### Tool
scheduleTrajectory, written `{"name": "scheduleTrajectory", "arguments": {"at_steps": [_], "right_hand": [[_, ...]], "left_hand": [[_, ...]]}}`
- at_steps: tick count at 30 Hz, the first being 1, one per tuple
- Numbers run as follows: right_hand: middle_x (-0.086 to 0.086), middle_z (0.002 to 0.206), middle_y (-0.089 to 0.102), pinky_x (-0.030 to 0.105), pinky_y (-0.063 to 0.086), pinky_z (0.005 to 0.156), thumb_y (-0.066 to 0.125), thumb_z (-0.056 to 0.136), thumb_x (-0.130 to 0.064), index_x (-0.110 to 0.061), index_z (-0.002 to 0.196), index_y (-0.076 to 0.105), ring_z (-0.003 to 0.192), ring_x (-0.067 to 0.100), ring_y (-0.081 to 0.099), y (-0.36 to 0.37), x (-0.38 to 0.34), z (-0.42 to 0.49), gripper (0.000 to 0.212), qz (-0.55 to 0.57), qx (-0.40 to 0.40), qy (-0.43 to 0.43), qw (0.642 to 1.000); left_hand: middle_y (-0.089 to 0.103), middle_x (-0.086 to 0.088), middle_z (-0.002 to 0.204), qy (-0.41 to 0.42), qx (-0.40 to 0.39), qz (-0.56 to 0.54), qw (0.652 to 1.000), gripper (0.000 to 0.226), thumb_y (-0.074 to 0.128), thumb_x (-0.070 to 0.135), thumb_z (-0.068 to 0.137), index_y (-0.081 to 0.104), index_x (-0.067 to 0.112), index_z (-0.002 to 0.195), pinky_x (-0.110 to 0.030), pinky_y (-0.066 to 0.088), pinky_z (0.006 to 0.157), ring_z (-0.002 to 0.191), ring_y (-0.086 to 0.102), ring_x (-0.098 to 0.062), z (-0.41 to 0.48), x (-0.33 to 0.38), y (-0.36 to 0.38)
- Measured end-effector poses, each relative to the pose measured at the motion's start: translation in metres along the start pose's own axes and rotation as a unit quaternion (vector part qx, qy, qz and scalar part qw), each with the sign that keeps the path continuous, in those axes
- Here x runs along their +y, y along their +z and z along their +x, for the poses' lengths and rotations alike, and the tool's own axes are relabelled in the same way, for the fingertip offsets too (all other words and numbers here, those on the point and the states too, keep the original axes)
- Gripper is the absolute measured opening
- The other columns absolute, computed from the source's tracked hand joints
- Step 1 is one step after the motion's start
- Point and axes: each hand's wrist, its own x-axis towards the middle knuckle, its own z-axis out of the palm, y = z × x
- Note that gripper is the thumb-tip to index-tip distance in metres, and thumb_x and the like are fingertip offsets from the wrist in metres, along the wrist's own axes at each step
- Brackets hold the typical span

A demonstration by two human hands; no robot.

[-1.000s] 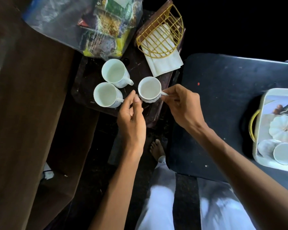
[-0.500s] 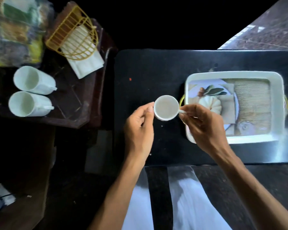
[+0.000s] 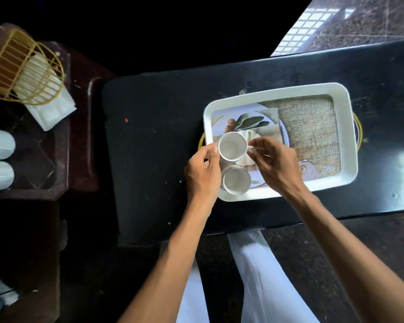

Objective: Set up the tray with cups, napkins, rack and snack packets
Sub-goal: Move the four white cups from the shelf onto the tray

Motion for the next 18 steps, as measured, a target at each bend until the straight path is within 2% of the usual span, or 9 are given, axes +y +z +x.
{"name": "scheduleTrajectory", "arguments": {"at_steps": [6,8,11,15,18], "right_hand": [[-0.002,0.09,0.069,0.0,0.047,0.073,0.069,0.091,-0.006,-0.002,0.106,0.07,0.083,0.009,0.067,0.005,0.013,0.007,0.015,0.022,-0.023,0.006,0.999],[-0.001,0.09,0.068,0.0,0.047,0.072,0.069,0.091,-0.005,-0.001,0.106,0.07,0.084,0.009,0.067,0.005,0.016,0.009,0.016,0.024,-0.031,0.008,0.999],[0.0,0.091,0.069,0.002,0.049,0.071,0.069,0.091,-0.005,-0.002,0.107,0.07,0.085,0.01,0.068,0.005,0.019,0.011,0.016,0.023,-0.044,0.008,0.999],[0.002,0.091,0.069,0.002,0.049,0.064,0.068,0.092,-0.004,-0.002,0.108,0.069,0.076,0.001,0.067,0.007,0.02,0.014,0.016,0.025,-0.056,0.018,0.998],[0.003,0.089,0.068,0.001,0.048,0.059,0.068,0.092,-0.003,-0.002,0.107,0.068,0.07,-0.013,0.065,0.009,0.02,0.015,0.015,0.028,-0.06,0.028,0.997]], "left_hand": [[0.074,0.008,0.106,-0.006,0.009,0.017,1.0,0.024,0.052,0.027,0.103,0.073,0.019,0.113,-0.043,0.057,0.099,0.106,0.07,-0.014,0.004,-0.007,0.005],[0.072,0.017,0.1,-0.008,0.009,0.021,1.0,0.021,0.053,0.028,0.103,0.073,0.026,0.108,-0.041,0.058,0.098,0.103,0.07,-0.011,0.005,-0.008,0.006],[0.071,0.02,0.096,-0.005,0.009,0.029,1.0,0.018,0.053,0.027,0.103,0.069,0.034,0.099,-0.041,0.059,0.096,0.101,0.071,-0.01,0.007,-0.01,0.006],[0.07,0.02,0.097,-0.002,0.004,0.036,0.999,0.017,0.053,0.028,0.103,0.069,0.033,0.101,-0.042,0.059,0.096,0.102,0.07,-0.011,0.01,-0.012,0.005],[0.069,0.021,0.093,0.0,0.005,0.041,0.999,0.017,0.052,0.028,0.104,0.069,0.032,0.101,-0.043,0.06,0.094,0.097,0.07,-0.01,0.012,-0.013,0.003]]}}
